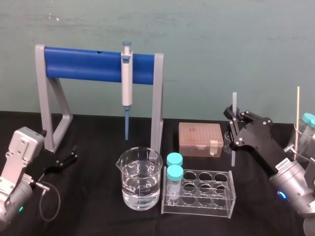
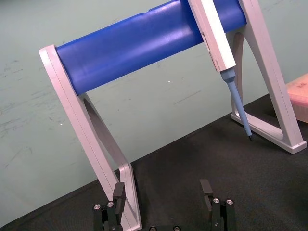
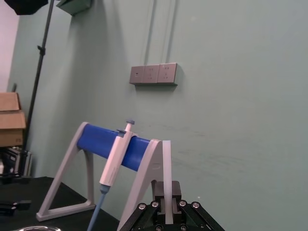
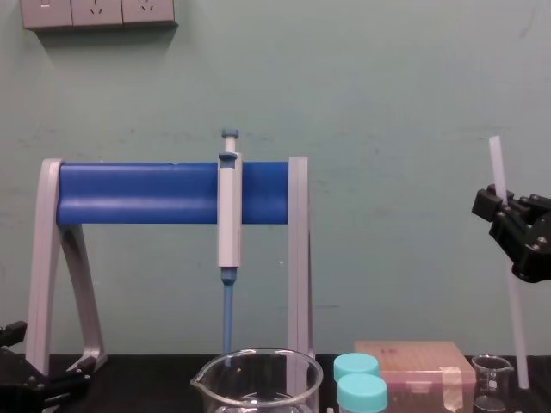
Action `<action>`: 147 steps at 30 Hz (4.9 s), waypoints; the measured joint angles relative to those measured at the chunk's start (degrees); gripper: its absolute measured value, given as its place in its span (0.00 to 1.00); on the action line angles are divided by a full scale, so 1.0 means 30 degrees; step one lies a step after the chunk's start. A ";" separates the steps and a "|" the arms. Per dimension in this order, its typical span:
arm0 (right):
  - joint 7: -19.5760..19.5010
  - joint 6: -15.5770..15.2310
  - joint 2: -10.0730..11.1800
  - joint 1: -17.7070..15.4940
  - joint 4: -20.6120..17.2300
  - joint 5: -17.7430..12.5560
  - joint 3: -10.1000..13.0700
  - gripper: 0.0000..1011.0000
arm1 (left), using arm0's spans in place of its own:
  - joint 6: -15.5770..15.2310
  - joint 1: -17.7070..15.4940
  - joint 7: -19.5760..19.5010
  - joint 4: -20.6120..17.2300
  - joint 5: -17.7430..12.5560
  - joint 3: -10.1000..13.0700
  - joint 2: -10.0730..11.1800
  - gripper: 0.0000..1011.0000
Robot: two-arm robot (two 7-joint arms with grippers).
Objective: Pick up the stirring rod with one hand, then place it down.
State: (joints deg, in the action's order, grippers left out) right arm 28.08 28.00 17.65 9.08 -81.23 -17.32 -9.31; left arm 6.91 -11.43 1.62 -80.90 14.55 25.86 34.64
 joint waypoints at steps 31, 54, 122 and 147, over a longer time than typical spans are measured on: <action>0.2075 -0.0841 0.0425 0.1112 0.2279 -0.1813 -0.1640 0.07 | 0.0000 0.0000 0.0000 0.0000 0.0000 -0.0001 0.0001 0.99; 0.2515 -0.1797 0.0955 0.1924 0.3615 -0.1478 -0.2762 0.07 | 0.0000 0.0001 0.0001 0.0000 0.0000 -0.0001 0.0000 0.99; 0.1984 -0.2373 0.1090 0.2012 0.3629 -0.1057 -0.2883 0.99 | 0.0000 0.0001 0.0000 0.0001 0.0001 -0.0001 0.0000 0.99; -0.0310 0.0249 0.0688 0.0554 0.0810 0.0089 -0.1177 0.99 | -0.0001 0.0001 0.0000 0.0000 0.0000 0.0000 0.0000 0.99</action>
State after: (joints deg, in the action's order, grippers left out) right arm 27.15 28.75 19.71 10.74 -78.80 -17.05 -12.84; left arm 6.90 -11.43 1.62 -80.90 14.55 25.86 34.65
